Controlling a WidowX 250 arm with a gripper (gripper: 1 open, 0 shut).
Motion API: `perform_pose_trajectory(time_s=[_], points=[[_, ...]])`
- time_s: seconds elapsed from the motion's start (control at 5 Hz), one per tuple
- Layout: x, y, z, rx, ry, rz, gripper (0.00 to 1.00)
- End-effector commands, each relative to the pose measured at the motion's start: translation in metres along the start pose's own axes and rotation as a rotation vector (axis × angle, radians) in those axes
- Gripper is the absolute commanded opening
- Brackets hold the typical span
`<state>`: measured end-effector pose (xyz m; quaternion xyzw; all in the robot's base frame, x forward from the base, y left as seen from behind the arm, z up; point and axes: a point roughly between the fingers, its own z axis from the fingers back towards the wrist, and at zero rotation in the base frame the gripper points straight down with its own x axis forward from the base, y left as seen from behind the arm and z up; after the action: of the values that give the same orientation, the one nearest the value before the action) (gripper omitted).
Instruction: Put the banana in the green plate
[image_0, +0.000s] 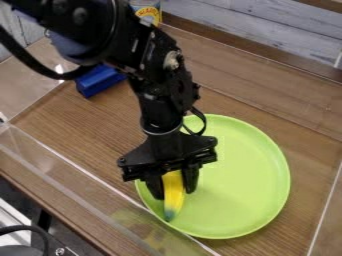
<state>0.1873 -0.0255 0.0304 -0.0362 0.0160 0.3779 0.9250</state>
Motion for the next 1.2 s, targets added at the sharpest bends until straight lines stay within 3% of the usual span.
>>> perform_pose_trajectory(time_s=[0.0, 1.0], points=[[0.0009, -0.0051, 0.0082, -0.013, -0.022, -0.05, 0.0], [-0.0037, -0.0087, 0.0164, 0.008, -0.036, -0.126, 0.0]])
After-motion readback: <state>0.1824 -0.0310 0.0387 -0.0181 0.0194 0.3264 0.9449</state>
